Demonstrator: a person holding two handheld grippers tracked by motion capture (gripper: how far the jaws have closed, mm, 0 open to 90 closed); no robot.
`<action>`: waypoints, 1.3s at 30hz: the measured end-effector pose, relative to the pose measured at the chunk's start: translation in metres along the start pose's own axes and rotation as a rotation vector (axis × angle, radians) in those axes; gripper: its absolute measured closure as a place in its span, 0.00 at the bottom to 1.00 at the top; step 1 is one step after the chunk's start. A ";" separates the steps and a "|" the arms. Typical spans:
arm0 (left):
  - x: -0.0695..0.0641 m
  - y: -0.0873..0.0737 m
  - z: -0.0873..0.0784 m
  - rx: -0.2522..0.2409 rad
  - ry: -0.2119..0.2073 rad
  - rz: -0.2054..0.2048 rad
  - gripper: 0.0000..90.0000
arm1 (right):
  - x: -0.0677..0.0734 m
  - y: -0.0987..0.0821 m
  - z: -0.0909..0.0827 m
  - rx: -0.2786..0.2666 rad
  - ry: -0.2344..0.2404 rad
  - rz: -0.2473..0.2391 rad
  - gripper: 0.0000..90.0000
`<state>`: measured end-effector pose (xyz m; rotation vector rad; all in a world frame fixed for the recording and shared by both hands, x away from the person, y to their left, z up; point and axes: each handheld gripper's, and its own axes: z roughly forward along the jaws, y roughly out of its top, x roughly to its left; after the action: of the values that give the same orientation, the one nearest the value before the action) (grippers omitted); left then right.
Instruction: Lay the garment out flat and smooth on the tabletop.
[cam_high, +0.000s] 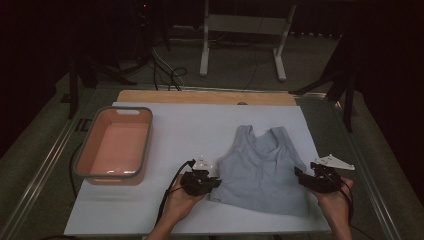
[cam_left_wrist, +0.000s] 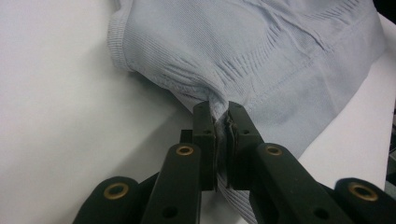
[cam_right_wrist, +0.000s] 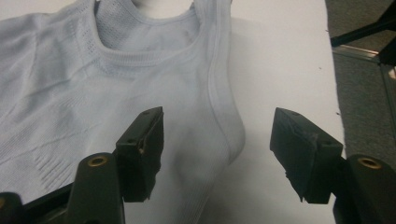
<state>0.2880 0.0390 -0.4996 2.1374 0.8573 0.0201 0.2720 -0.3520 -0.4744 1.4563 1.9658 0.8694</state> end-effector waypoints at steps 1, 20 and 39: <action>0.001 -0.001 -0.002 0.001 0.004 0.000 0.95 | 0.001 0.001 0.000 -0.001 0.001 0.003 0.38; 0.018 -0.009 -0.022 -0.007 0.057 -0.022 0.95 | 0.018 0.008 0.015 0.040 0.057 -0.036 0.80; 0.021 -0.035 -0.056 -0.008 0.103 -0.043 0.95 | 0.062 0.027 0.035 0.027 0.108 -0.136 0.90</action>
<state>0.2675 0.1051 -0.4922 2.1251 0.9616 0.1119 0.2978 -0.2803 -0.4793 1.2968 2.1356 0.8804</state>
